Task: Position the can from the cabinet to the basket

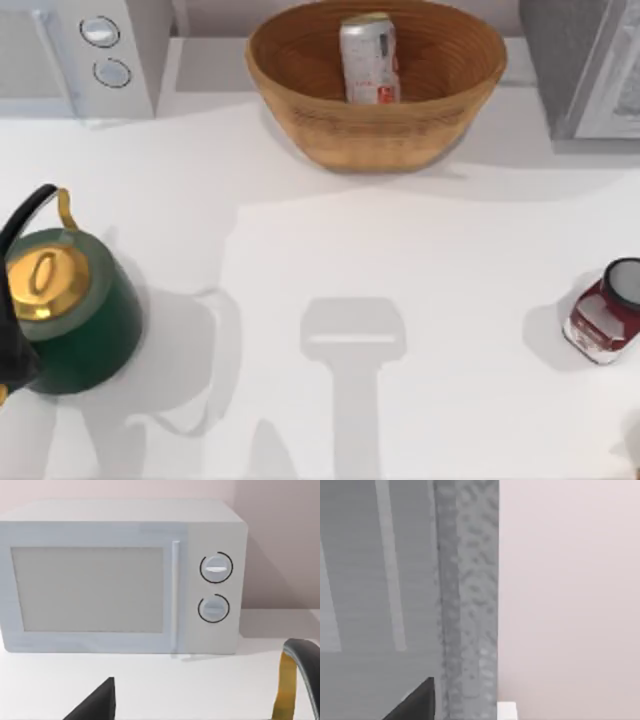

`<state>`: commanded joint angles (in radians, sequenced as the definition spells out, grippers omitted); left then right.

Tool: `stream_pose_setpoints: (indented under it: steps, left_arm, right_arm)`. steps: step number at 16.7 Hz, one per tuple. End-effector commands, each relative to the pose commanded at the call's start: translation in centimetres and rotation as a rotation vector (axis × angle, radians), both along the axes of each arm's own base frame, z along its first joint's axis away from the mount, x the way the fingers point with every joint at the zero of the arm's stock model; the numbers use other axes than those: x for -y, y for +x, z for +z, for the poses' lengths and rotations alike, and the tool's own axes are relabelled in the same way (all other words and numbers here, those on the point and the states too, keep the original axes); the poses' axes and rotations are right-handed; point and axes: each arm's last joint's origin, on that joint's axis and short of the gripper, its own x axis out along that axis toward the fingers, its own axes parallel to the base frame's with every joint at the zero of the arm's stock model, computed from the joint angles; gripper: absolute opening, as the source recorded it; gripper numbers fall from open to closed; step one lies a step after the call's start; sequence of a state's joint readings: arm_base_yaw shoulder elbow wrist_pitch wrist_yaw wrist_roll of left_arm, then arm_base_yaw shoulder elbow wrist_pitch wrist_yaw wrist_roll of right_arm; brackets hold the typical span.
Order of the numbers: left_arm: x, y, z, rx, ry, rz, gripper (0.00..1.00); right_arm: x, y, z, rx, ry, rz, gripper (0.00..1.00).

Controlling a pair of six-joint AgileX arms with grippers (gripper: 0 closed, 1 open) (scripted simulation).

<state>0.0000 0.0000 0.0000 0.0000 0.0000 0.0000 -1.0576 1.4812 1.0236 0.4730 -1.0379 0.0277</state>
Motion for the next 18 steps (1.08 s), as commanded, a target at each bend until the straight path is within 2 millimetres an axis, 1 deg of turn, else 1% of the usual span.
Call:
stream_pose_setpoints:
  steps: [2,4,7,9,11,12,13,18]
  left_arm:
    - [0.0,0.0,0.0,0.0,0.0,0.0,1.0]
    - [0.0,0.0,0.0,0.0,0.0,0.0,1.0]
    - [0.0,0.0,0.0,0.0,0.0,0.0,1.0]
    - [0.0,0.0,0.0,0.0,0.0,0.0,1.0]
    - [0.0,0.0,0.0,0.0,0.0,0.0,1.0]
    - [0.0,0.0,0.0,0.0,0.0,0.0,1.0]
    - [0.0,0.0,0.0,0.0,0.0,0.0,1.0]
    - [0.0,0.0,0.0,0.0,0.0,0.0,1.0]
  right_arm:
    - [-0.1,0.0,4.5,-0.005,0.009,0.004,1.0]
    - [-0.9,-0.3,8.9,-0.009,0.017,0.007,1.0]
    - [-3.4,-1.5,14.7,-0.01,0.018,0.009,1.0]
    - [-5.2,-2.3,17.5,-0.004,0.009,0.009,1.0]
    - [-6.7,-3.0,19.4,0.002,-0.001,0.009,1.0]
    - [-7.1,-3.3,19.9,0.004,-0.005,0.009,1.0]
    - [-7.4,-3.4,20.2,0.005,-0.007,0.009,1.0]
    - [-7.3,-3.4,20.2,0.006,-0.009,0.006,1.0]
